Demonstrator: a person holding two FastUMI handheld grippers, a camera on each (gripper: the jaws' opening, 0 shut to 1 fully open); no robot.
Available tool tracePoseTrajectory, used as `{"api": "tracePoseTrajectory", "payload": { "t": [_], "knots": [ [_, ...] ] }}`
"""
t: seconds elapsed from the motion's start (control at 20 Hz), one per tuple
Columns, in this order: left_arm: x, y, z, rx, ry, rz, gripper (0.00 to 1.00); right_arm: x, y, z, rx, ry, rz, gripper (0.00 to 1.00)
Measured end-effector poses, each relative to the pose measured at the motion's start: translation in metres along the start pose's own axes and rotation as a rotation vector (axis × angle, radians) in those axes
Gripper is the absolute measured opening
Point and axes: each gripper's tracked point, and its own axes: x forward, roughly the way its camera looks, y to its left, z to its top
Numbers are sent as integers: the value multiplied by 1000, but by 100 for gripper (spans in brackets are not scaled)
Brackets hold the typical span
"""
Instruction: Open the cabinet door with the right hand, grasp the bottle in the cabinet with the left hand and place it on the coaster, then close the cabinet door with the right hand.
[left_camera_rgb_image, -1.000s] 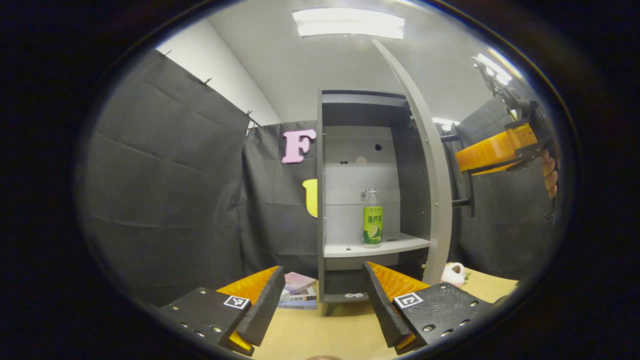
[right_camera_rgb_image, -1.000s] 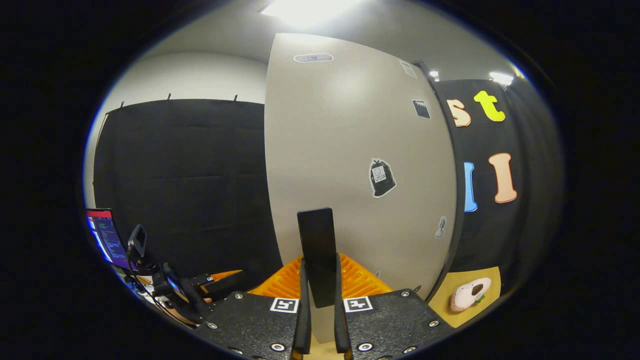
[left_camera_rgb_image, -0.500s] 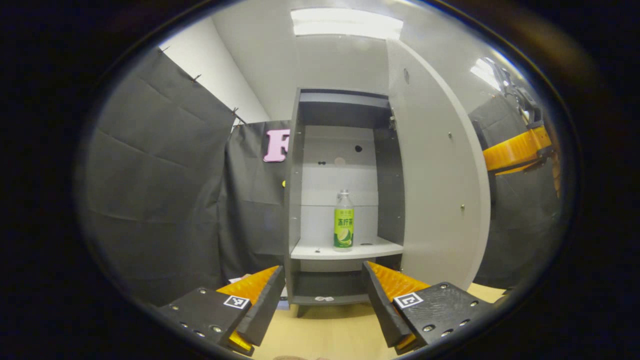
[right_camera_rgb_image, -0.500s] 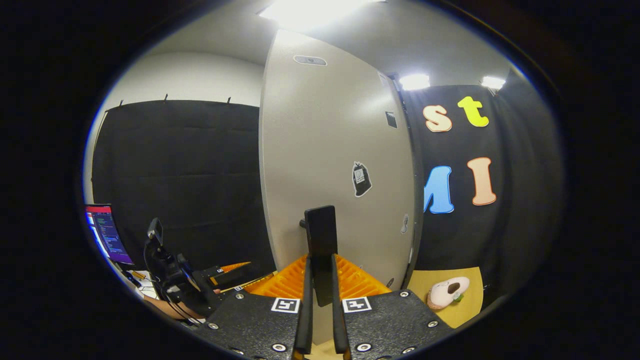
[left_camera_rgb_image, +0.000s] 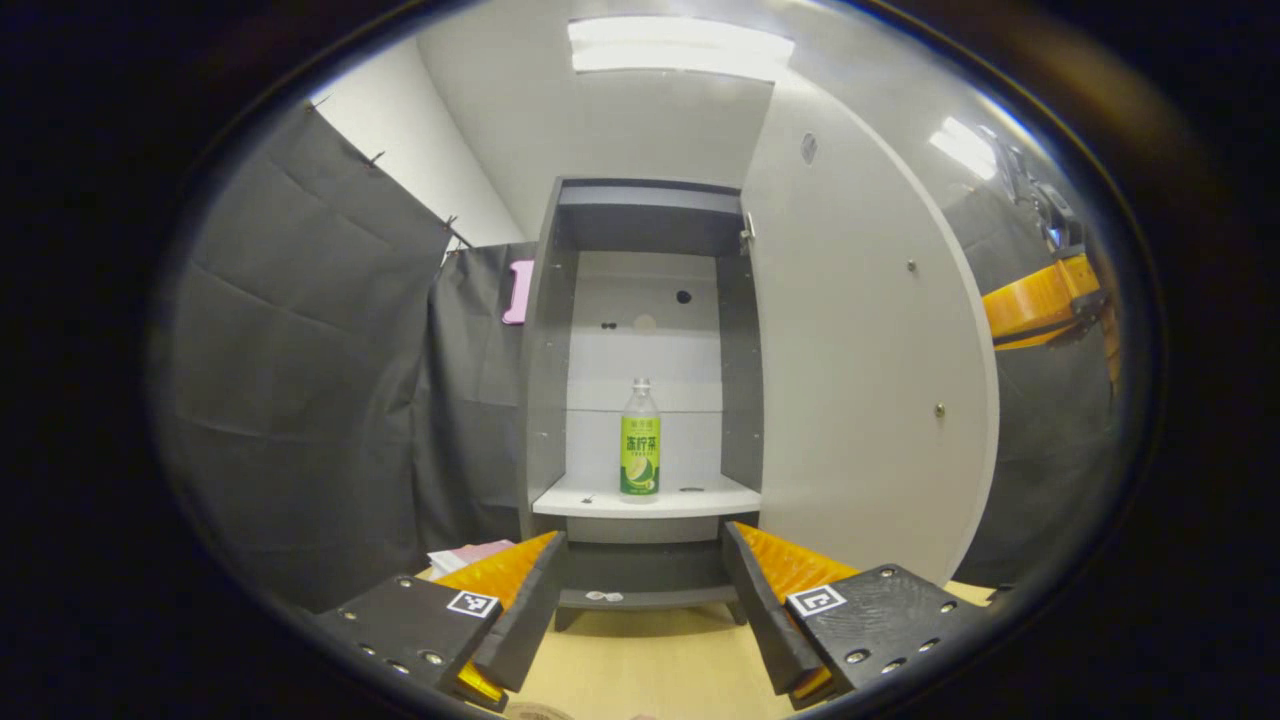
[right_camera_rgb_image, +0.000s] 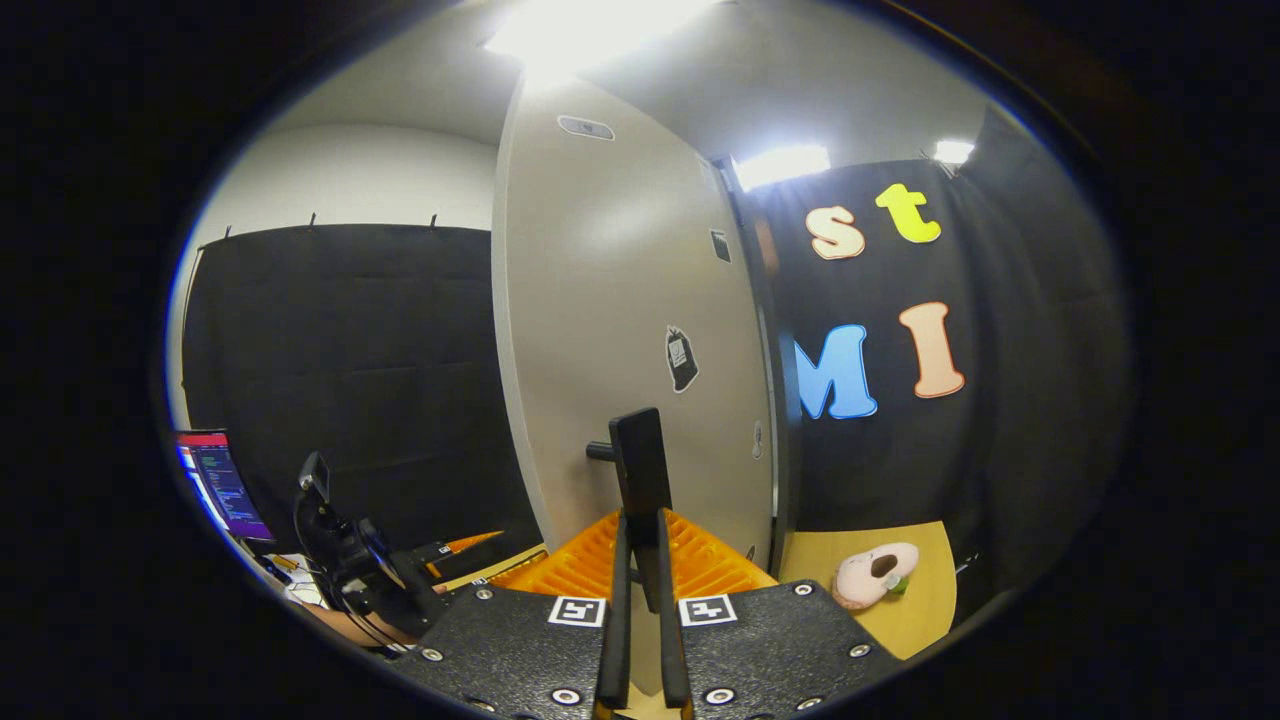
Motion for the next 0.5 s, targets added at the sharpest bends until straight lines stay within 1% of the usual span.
{"api": "tracePoseTrajectory", "payload": {
  "t": [0.1, 0.2, 0.25, 0.3, 0.35, 0.4, 0.5],
  "knots": [
    [0, -6, 1, 5, 0, 6, 89, -1, -4, 1, -1, -4, -13, 13],
    [2, -12, 2, 8, 3, 5, 92, -2, -9, 2, -10, -7, -28, 12],
    [4, -13, 2, 13, 5, 4, 88, -2, -11, 2, -13, -11, -37, 13],
    [5, -15, 5, 18, 3, 5, 92, -2, -13, 3, -7, -18, -47, 13],
    [7, -16, 8, 23, -1, 4, 88, -2, -12, 3, 2, -23, -47, 13],
    [10, -18, 11, 27, -5, 1, 91, -2, -9, 3, 15, -26, -40, 13],
    [17, -19, 17, 37, -8, -10, 91, -2, -9, 4, 24, -38, -38, 12]
  ]
}}
